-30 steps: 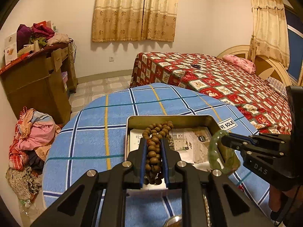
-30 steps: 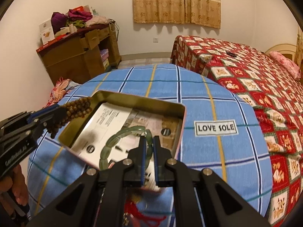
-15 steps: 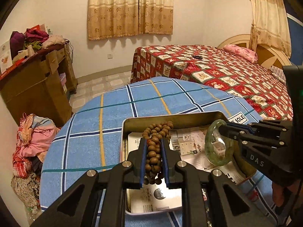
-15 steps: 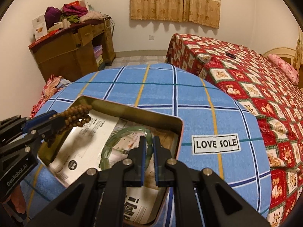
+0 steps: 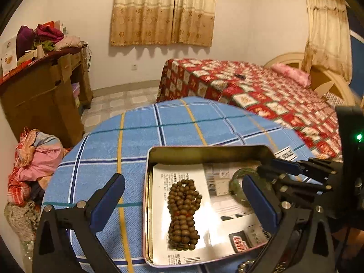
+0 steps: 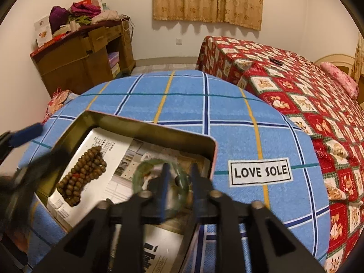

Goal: Organize jewelry
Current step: 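Withdraw both open tools from the tin back toward the jewelry pile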

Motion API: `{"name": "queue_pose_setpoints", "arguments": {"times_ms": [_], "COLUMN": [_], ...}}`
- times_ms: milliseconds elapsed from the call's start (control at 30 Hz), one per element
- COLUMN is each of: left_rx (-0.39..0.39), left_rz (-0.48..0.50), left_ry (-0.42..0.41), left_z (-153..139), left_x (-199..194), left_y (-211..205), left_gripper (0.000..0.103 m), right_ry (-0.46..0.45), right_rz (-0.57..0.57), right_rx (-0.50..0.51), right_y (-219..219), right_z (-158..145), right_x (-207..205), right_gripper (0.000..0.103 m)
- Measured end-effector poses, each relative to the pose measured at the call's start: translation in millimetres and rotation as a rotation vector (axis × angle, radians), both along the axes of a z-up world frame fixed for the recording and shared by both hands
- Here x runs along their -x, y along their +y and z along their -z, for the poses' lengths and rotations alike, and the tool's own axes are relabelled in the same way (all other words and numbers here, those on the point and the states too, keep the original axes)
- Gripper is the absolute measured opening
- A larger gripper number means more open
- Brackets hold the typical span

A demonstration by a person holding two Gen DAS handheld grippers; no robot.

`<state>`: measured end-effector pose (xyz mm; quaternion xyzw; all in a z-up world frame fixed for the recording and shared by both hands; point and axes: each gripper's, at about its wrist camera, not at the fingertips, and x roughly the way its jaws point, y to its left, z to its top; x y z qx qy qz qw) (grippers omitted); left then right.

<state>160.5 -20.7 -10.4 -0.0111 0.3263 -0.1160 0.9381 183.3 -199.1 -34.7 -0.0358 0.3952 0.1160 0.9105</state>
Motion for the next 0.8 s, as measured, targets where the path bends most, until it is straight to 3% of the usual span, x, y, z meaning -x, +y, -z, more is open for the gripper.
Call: {"name": "queue_pose_setpoints", "arguments": {"times_ms": [200, 333, 433, 800], "left_rx": [-0.022, 0.023, -0.001, -0.066], "left_rz": [0.010, 0.005, -0.011, -0.034], "left_ry": [-0.038, -0.056, -0.064, 0.007], "left_z": [-10.8, -14.1, -13.3, -1.4], "left_x": [7.1, 16.4, 22.7, 60.1], "left_y": [-4.4, 1.7, 3.5, 7.4], "left_gripper": [0.102, 0.102, 0.102, 0.102], "right_ry": [-0.028, -0.047, -0.047, -0.072], "right_rz": [0.001, 0.012, 0.019, 0.022], "right_rx": [0.007, 0.009, 0.003, 0.007], "right_y": [0.8, -3.4, -5.9, -14.2], "right_z": [-5.3, -9.4, -10.6, -16.9], "right_x": [6.2, 14.3, 18.0, 57.0], "right_gripper": [0.046, 0.056, 0.056, 0.062]}}
